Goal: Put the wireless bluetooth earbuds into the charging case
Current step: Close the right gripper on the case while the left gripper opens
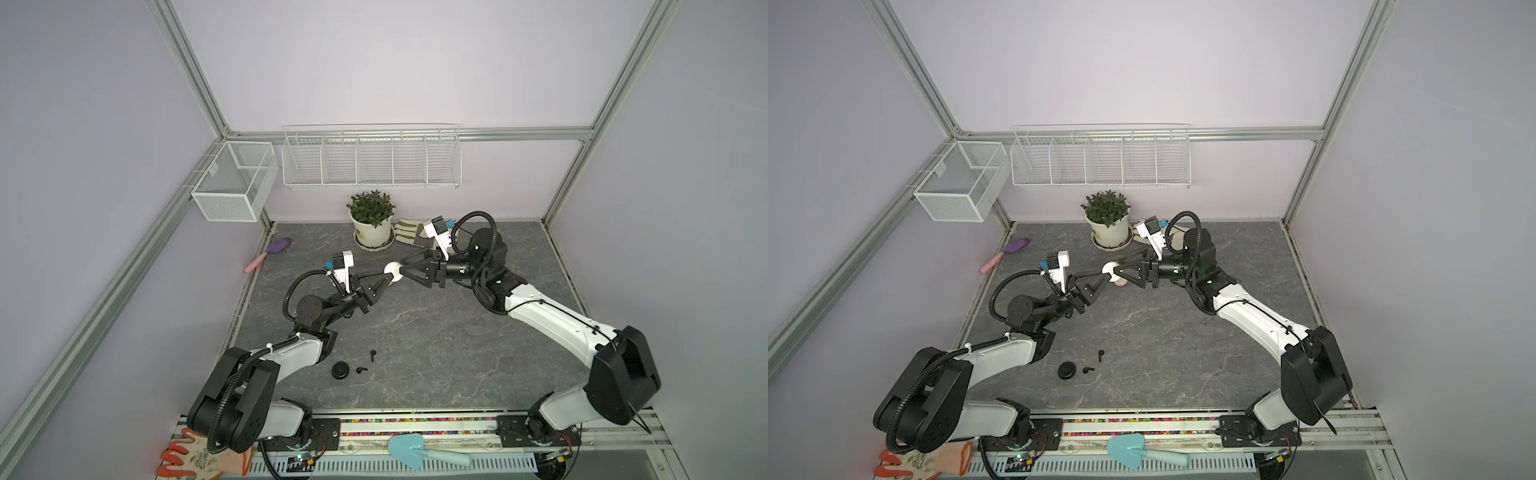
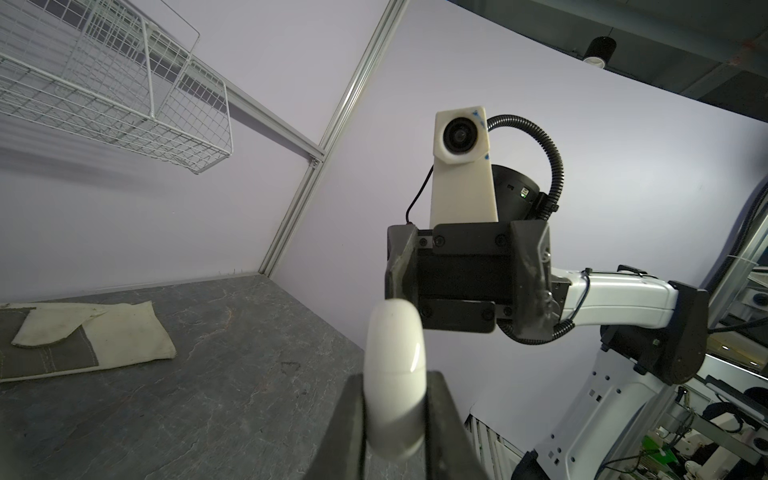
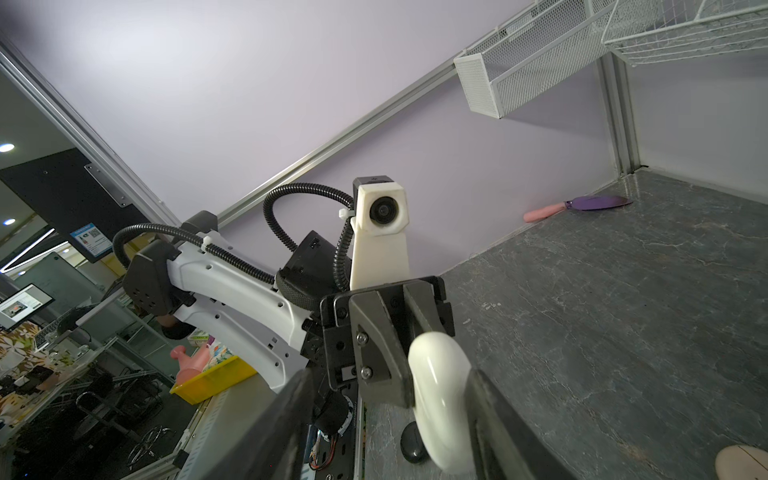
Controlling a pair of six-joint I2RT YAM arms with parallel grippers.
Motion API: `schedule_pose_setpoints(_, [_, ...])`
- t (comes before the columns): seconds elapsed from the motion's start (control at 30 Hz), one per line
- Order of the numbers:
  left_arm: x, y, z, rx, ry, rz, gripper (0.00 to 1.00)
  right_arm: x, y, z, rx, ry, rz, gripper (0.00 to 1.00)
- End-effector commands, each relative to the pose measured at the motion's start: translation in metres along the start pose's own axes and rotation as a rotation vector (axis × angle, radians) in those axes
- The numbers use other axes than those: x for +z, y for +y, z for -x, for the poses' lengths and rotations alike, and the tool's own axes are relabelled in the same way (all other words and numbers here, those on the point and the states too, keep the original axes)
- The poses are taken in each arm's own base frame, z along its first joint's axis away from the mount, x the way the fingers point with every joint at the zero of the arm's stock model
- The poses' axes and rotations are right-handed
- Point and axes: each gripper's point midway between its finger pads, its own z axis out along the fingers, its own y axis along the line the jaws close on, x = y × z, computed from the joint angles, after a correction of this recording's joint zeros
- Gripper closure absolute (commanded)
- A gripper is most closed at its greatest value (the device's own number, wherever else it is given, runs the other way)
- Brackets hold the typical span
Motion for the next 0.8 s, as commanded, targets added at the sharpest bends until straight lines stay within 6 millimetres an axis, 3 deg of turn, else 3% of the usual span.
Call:
schedule_pose_setpoints(0.0, [0.004, -0.009, 0.011, 0.026, -0.017, -0.046, 1.00, -0.004, -0.012, -0.008, 0.033, 0.000, -0.009, 0.34])
schedule_pose_setpoints(0.17, [0.007, -0.008, 0.011, 0.015, -0.009, -0.052, 1.00, 0.000, -0.017, -0.014, 0.074, 0.002, 0.020, 0.34])
schedule_pose_setpoints(0.5, [0.008, -0.005, 0.009, 0.009, -0.007, -0.047, 1.00, 0.011, -0.015, -0.016, 0.087, 0.003, 0.080, 0.55])
schedule_pose_setpoints(0.77, [0.007, -0.002, 0.009, 0.005, -0.013, -0.034, 1.00, 0.012, -0.014, -0.016, 0.090, 0.005, 0.090, 0.65])
